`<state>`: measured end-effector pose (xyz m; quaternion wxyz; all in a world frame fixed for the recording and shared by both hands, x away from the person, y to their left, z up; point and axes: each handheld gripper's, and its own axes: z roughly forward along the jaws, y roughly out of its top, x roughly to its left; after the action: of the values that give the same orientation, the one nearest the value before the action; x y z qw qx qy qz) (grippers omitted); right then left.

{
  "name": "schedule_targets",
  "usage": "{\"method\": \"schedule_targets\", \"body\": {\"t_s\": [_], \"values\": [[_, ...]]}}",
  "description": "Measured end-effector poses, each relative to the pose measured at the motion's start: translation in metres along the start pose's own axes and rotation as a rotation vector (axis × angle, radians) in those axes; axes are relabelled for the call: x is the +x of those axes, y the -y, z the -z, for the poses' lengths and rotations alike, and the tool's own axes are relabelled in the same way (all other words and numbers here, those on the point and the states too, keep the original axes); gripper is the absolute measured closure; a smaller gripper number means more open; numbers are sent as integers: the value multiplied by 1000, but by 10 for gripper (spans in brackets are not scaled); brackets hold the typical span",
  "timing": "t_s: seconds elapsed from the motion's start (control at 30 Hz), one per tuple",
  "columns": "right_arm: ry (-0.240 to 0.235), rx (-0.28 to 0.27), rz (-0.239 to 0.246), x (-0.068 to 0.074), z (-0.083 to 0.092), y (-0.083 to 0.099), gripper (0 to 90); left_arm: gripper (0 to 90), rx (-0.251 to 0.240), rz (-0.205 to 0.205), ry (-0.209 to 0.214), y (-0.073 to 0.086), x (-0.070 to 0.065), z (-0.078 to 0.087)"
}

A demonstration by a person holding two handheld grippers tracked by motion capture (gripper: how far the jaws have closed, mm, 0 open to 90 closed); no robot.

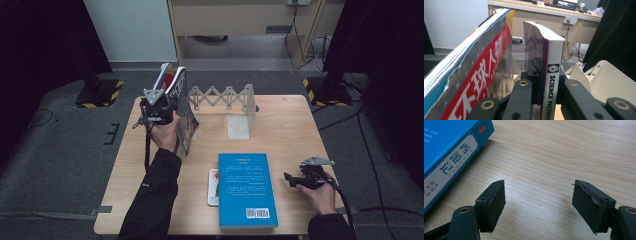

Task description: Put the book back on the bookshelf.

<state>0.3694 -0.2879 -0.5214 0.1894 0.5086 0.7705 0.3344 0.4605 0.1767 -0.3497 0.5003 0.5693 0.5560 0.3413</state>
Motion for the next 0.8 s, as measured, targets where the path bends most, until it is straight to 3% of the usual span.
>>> {"method": "schedule_targets", "body": {"t_s": [0.27,0.8], "values": [[2,-1,3,-1,0,0,267,817,-27,8,-30,3,4,-8],[2,1,7,0,-1,0,271,816,-80,-56,-58,18,13,-4]]}}
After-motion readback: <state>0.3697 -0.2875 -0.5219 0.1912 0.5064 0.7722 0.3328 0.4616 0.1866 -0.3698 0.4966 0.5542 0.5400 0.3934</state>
